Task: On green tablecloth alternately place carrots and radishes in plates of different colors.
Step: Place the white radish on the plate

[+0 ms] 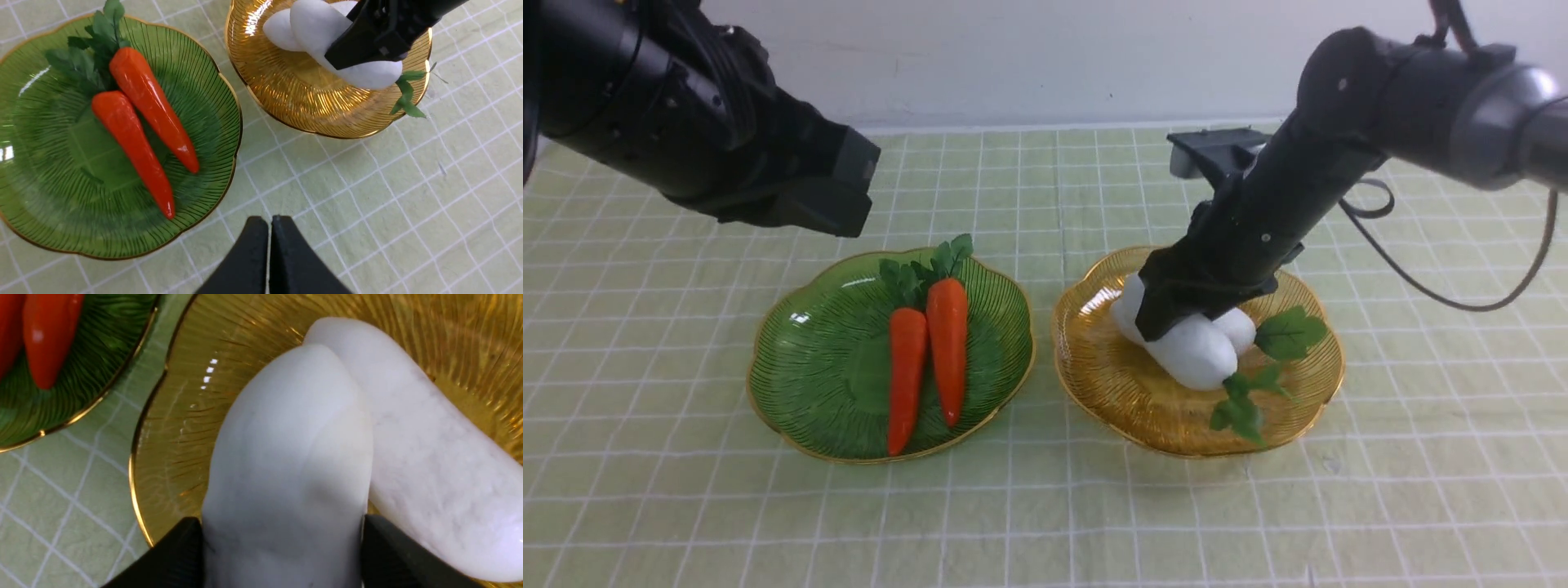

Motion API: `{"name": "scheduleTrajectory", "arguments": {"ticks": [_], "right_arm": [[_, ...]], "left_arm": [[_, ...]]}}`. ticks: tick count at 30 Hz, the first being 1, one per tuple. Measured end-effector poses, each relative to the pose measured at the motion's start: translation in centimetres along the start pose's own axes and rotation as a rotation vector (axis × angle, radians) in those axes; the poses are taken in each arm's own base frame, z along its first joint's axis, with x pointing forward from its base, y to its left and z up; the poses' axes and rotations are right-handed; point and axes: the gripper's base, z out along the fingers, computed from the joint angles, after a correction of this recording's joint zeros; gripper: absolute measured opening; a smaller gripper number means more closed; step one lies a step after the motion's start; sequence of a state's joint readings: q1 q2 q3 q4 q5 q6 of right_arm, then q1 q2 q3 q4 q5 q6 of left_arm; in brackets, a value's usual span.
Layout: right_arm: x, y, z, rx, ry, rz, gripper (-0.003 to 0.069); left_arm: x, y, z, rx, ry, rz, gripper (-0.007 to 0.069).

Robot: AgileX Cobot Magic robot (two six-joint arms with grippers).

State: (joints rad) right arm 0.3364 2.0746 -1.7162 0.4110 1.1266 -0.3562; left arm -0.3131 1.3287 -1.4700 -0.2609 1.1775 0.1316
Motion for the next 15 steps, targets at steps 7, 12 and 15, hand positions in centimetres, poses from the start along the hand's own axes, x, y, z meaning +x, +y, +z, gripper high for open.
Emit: {"name": "scheduleTrajectory", "arguments": {"ticks": [7, 12, 15], "right_arm": [[-0.5, 0.0, -1.1, 0.035, 0.026, 0.008, 0.0560], [-2.1, 1.1, -7.9, 0.130, -0.116, 0.010, 0.0444], [-1.2, 3.1, -14.6, 0.184, -0.250, -0.018, 0.0251]], "left_arm": [[0.5, -0.2, -0.9, -0.006, -0.013, -0.003, -0.0008], [1.0, -0.5, -2.3, -0.008, -0.043, 0.002, -0.0008], [1.6, -0.8, -4.1, -0.031, -0.076, 0.006, -0.0008]]}}
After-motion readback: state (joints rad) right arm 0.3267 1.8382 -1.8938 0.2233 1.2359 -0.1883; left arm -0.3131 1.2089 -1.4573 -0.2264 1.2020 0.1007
